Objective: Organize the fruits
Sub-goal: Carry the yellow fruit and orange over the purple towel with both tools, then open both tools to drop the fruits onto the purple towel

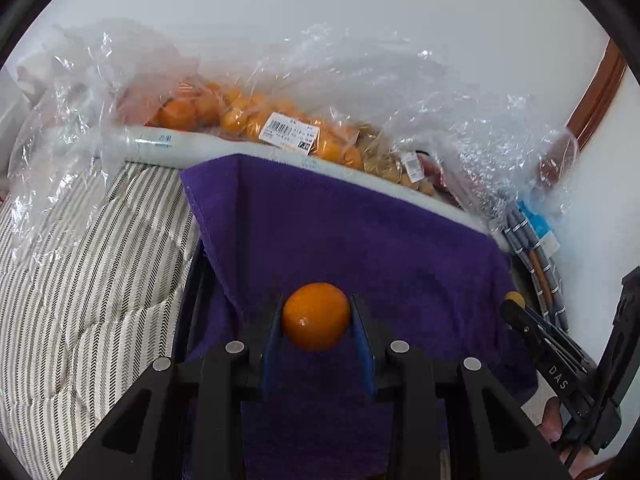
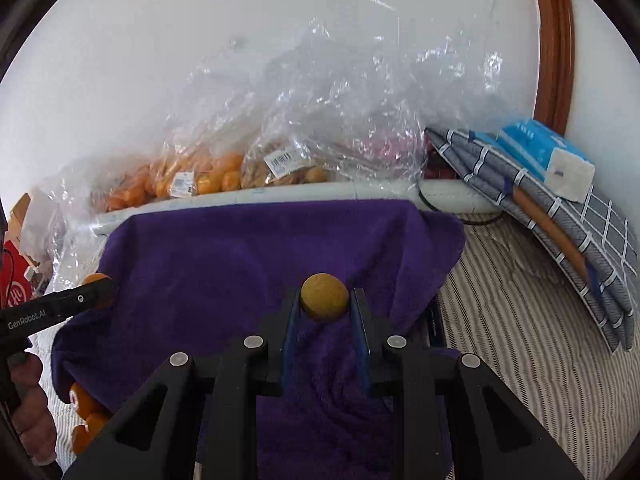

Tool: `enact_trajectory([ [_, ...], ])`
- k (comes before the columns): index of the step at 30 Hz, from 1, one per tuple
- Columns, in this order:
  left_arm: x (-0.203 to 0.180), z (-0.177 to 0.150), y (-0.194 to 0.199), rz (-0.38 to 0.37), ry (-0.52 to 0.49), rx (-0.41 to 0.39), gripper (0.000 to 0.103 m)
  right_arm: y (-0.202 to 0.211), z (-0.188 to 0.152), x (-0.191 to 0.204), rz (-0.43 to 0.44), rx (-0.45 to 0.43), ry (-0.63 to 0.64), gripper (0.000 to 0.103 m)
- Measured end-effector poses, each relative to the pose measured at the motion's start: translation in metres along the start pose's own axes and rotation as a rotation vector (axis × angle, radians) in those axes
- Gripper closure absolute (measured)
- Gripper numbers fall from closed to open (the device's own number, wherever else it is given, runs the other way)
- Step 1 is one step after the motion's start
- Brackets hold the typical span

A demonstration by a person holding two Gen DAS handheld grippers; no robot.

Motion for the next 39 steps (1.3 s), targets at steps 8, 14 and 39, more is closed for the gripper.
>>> enact_trajectory([
  [8, 0.0, -0.005, -0.007, 0.03, -0.049, -0.013, 0.072, -0.017, -0.01, 0.005, -0.007, 0.032, 0.032, 0.078],
  [14, -0.003, -0.004, -0.008, 0.024, -0.067, -0.011, 0.072, -0.023, -0.019, 0.008, -0.006, 0.056, 0.053, 0.078],
  [39, -0.009, 0.007, 0.027, -0.018, -0.079, -0.114, 0.051, 0.017, -0.009, 0.022, -0.033, -0.069, 0.079, 0.032],
])
Point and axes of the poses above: each gripper's, at about its wrist camera, not at the fingertips, and y roughly against the way its jaws point, x to its left, z to its top, the point moved 7 cm from there along -y, roughly the way its jaws point, and after that the axes turned 12 degrees about z, right-handed, at the moved point
